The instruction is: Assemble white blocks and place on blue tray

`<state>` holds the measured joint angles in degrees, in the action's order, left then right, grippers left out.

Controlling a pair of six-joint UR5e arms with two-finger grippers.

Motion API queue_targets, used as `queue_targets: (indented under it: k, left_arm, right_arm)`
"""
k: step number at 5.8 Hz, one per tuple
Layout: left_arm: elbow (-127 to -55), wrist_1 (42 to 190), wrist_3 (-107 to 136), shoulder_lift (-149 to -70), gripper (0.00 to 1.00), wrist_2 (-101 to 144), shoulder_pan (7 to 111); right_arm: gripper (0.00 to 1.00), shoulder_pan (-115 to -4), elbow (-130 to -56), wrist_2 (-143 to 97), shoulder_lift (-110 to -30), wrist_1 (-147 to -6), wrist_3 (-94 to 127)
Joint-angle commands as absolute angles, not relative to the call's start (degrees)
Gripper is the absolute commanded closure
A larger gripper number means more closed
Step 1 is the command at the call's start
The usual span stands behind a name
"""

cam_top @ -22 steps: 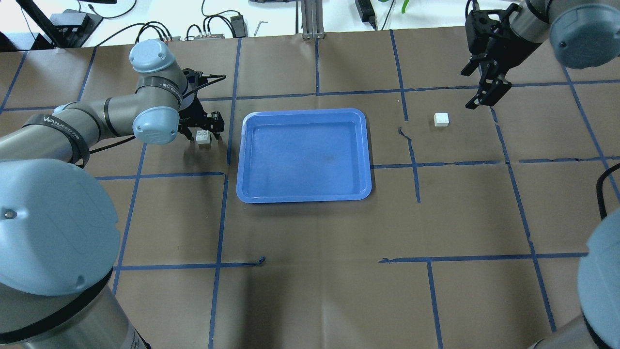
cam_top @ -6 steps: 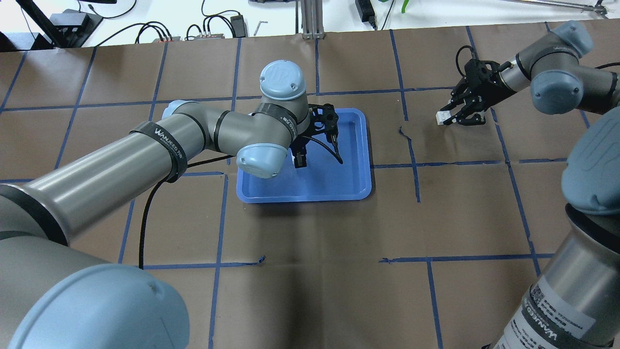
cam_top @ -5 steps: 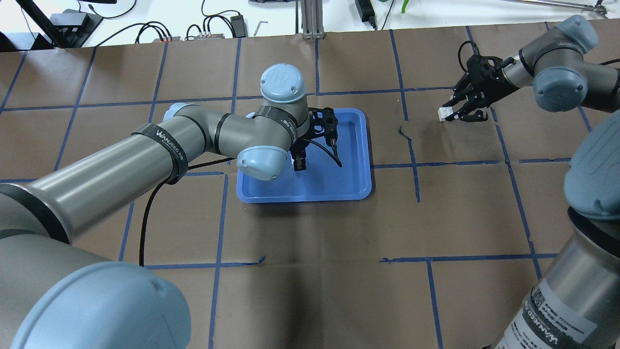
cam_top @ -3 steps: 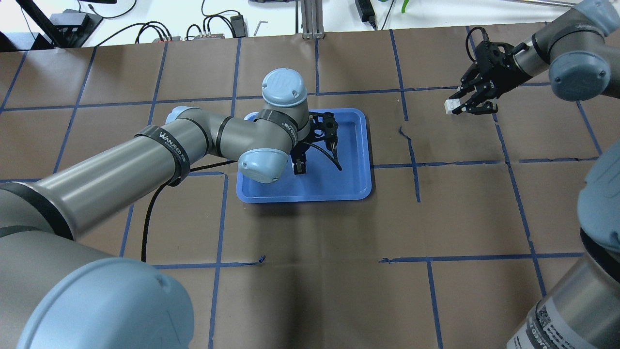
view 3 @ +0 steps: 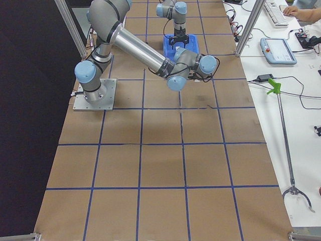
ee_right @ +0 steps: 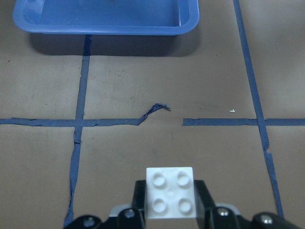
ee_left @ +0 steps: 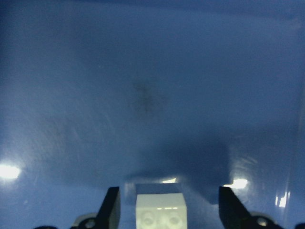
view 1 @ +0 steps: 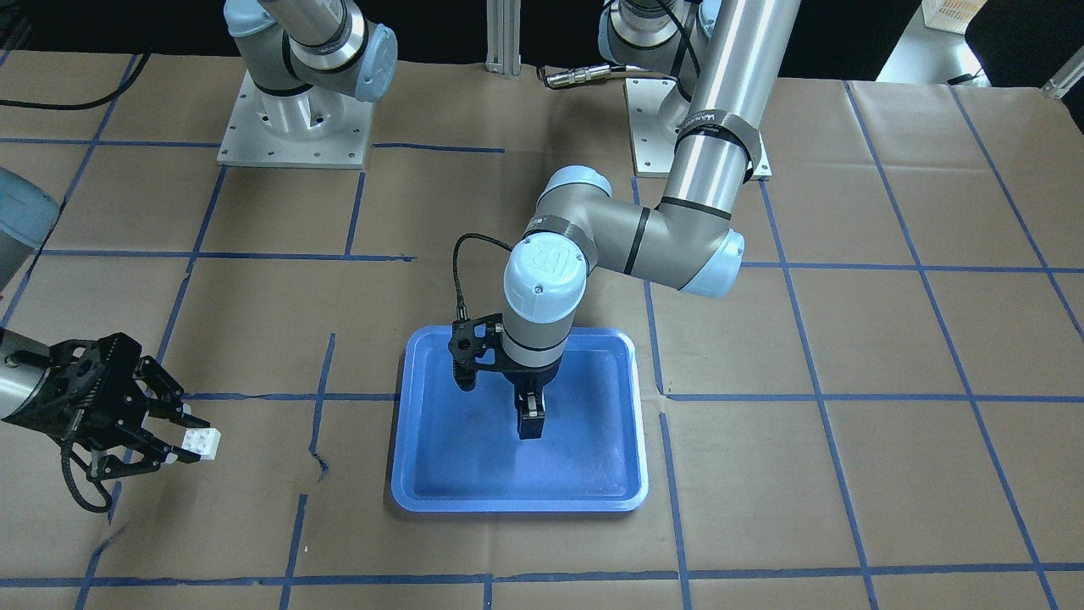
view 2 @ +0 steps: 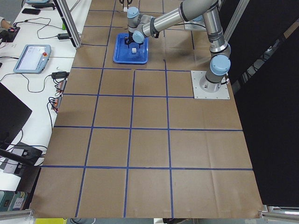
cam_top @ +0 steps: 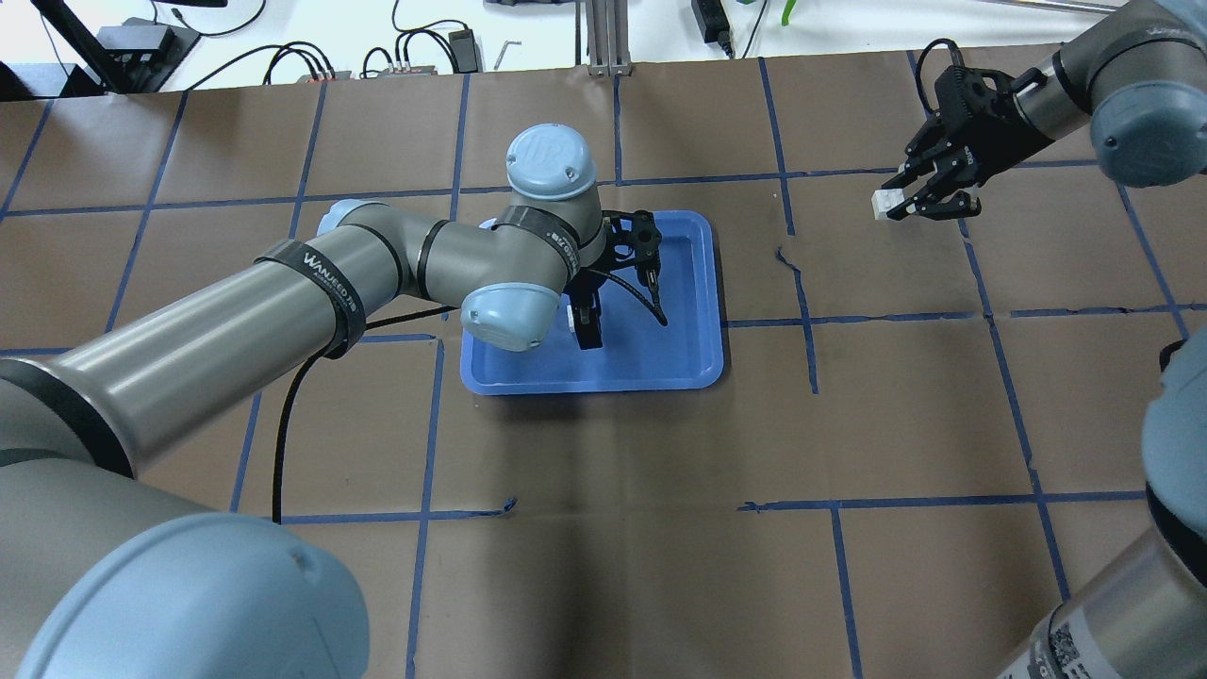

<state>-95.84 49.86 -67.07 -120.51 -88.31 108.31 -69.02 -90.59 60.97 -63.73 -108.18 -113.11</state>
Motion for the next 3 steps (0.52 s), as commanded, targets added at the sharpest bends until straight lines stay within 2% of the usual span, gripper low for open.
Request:
queue_targets:
  k: [1,2,3]
  left_arm:
    - [-94.4,58.5,-65.9,-112.4,0.01,-88.3,106.4]
    - [-93.0,67.2,-64.8,-106.2,0.01,-88.3,105.2]
    - [-90.1,78.1,-64.7,-100.6,0.01,-88.2,103.6]
  right_arm:
    - [0.75,-70.1,-92.8,60.0,-64.2,-108.0,-110.1]
    - [0.75,-73.6,-96.2,59.8,-65.2,-109.2,-109.0]
    - [0.75,-78.5,-98.4,59.6,-65.6,-117.1,-98.9]
